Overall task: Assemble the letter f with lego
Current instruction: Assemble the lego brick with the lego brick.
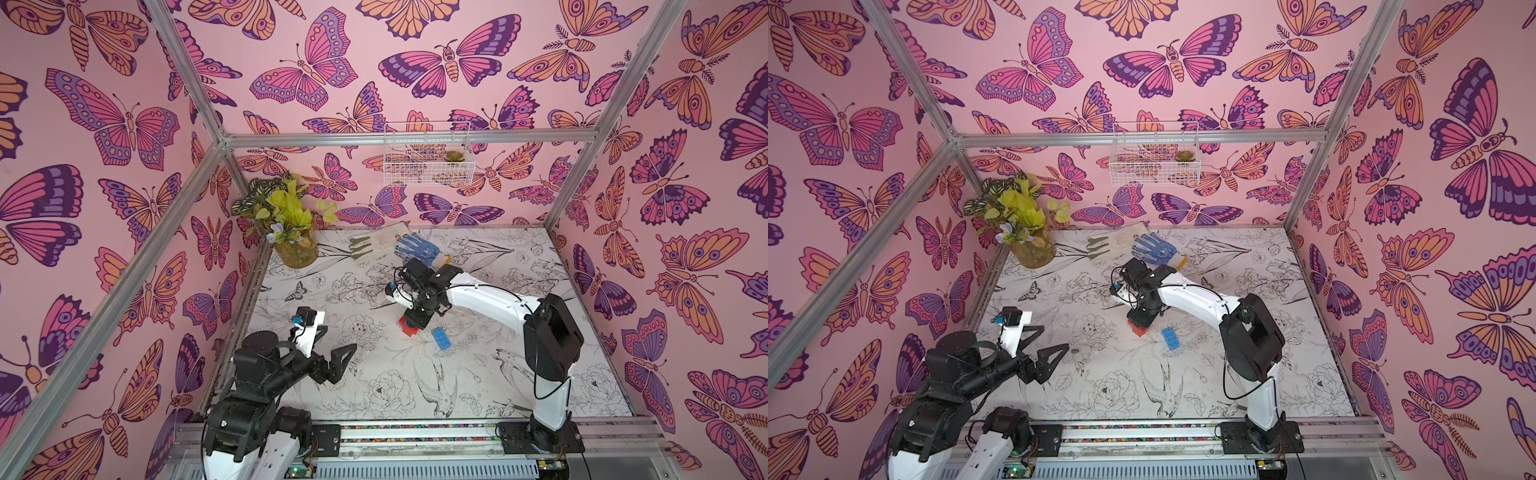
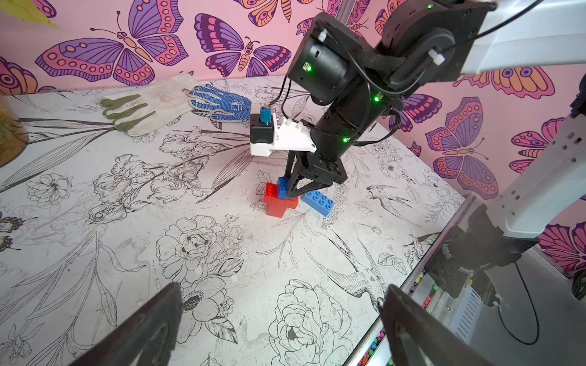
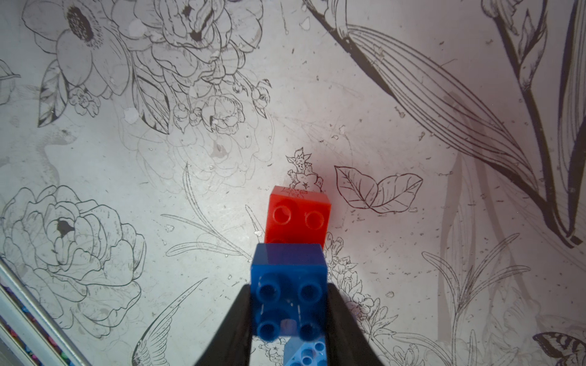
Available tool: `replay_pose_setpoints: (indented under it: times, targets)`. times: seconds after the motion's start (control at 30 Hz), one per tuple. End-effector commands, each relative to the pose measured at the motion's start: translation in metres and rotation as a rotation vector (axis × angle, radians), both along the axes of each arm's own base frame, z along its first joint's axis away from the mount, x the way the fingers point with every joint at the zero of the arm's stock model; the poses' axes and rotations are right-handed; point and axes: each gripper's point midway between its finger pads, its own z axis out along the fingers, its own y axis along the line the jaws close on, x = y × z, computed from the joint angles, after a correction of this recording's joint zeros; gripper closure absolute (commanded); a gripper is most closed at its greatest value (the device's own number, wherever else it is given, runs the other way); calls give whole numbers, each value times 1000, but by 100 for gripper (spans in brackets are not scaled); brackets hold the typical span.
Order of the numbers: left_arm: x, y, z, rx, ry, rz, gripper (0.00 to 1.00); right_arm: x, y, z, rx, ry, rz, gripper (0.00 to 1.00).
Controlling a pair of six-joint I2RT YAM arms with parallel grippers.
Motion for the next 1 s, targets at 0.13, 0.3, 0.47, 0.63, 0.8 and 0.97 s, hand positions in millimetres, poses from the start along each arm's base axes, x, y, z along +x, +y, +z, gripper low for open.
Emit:
replay_pose_setpoints:
  times: [0.13, 0.3, 0.47, 0.63, 0.8, 0.97]
  targets:
    - [-1, -2, -1, -5, -12, -11, 1, -2, 2, -6, 1, 36, -4, 79]
    - [-1, -2, -1, -5, -14, -12, 1, -2, 1, -8, -4, 41, -6, 79]
    - [-2, -2, -1, -5, -13, -11, 1, -3, 2, -12, -17, 50, -4, 79]
    - [-2, -2, -1, -6, -15, -10, 1, -3, 2, -17, -39, 52, -4, 79]
    - [-2, -2, -1, -5, -14, -10, 1, -3, -1, -20, -58, 55, -6, 79]
    - [-2, -2, -1, -6, -14, -11, 1, -2, -4, -19, -71, 53, -22, 80]
